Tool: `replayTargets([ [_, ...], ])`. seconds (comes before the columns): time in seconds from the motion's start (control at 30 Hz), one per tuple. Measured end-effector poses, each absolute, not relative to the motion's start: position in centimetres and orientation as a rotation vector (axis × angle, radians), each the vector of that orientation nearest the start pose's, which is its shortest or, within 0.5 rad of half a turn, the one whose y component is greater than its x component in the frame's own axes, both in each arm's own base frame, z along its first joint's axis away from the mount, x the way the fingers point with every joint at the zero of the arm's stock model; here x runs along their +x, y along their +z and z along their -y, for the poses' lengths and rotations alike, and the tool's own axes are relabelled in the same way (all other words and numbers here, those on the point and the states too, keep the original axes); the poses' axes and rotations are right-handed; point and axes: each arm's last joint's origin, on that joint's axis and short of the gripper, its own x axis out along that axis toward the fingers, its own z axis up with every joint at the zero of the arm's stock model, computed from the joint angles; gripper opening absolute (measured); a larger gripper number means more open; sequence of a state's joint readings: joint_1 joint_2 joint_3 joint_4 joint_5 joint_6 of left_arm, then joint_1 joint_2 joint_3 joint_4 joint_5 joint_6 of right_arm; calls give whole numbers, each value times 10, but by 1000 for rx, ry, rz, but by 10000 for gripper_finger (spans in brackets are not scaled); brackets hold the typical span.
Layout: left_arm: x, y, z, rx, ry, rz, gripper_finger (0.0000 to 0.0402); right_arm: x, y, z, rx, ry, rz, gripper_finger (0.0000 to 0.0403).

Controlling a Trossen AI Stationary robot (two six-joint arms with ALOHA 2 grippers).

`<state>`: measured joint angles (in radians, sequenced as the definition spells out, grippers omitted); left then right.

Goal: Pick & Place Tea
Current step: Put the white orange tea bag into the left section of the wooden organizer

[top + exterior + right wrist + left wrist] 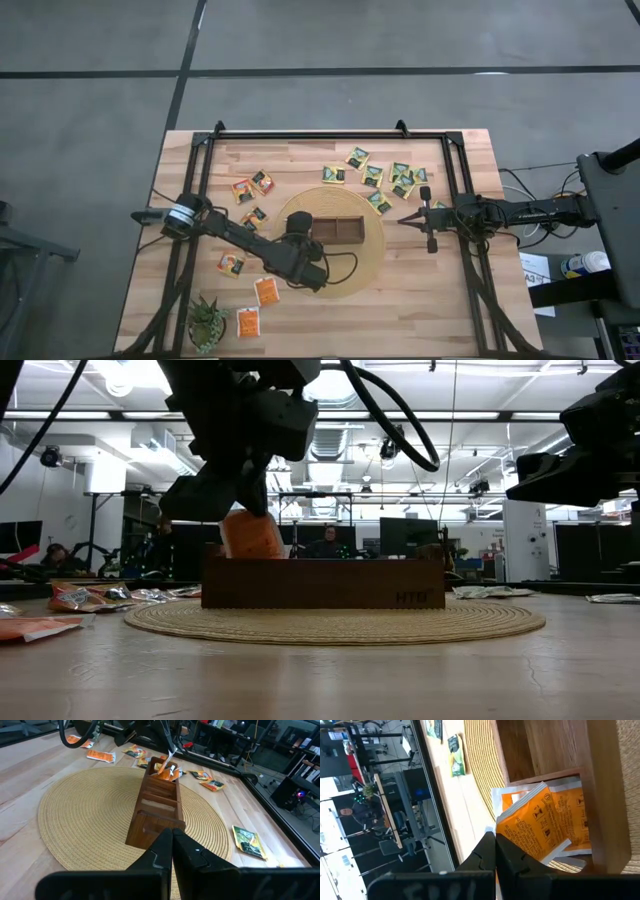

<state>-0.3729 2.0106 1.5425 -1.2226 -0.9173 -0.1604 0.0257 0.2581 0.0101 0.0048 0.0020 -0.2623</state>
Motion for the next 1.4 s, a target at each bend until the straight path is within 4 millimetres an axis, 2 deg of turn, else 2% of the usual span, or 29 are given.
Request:
replayTargets([
  [0.93,353,199,114,827,545,-1261,0,111,146,-3,-264,55,-239,9],
  [1.1,354,199,114,845,528,-1267,0,111,146,-3,-264,55,-238,9],
  [1.27,353,197,118,867,418,-1322,0,111,146,-3,-264,55,-239,9],
  [1.4,352,197,118,872,400,-1339,0,111,146,-3,-264,55,-239,9],
])
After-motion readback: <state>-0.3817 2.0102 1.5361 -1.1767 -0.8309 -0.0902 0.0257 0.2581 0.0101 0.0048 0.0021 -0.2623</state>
